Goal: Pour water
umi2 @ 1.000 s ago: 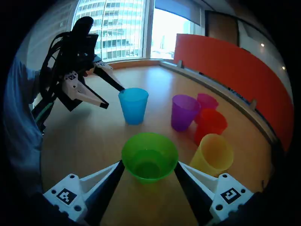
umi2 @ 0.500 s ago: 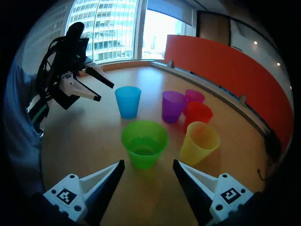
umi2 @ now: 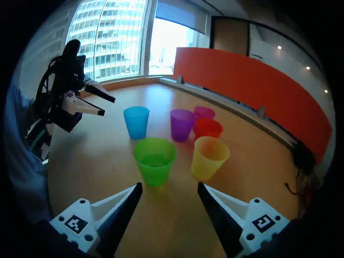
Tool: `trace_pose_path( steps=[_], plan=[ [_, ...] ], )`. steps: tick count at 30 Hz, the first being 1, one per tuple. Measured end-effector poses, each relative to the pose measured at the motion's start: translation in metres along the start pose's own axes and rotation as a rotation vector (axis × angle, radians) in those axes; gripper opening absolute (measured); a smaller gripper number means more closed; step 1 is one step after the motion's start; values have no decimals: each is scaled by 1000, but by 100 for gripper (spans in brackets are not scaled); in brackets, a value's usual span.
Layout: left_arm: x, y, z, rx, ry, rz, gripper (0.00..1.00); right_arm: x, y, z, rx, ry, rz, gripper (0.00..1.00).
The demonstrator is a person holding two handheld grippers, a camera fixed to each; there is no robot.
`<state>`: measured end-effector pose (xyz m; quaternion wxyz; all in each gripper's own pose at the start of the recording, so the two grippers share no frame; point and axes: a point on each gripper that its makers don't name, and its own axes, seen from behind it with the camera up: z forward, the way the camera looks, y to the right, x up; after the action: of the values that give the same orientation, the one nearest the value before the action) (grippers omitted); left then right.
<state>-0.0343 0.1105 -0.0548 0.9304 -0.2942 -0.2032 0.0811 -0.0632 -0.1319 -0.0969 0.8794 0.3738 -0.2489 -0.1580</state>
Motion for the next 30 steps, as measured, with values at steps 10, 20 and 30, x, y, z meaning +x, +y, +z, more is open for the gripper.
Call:
trace_pose_path(
  steps=[10, 20, 30],
  plan=[
    [13, -20, -18, 125, 84, -31, 99, 14, 24, -15, -114, 77, 59, 100],
    [33, -37, -37, 235, 195, -87, 98, 30, 55, -30, -267, 183, 119, 100],
    [48, -48, -50, 338, 265, -64, 98, 54, 82, -47, -408, 312, 179, 100]
  ],
)
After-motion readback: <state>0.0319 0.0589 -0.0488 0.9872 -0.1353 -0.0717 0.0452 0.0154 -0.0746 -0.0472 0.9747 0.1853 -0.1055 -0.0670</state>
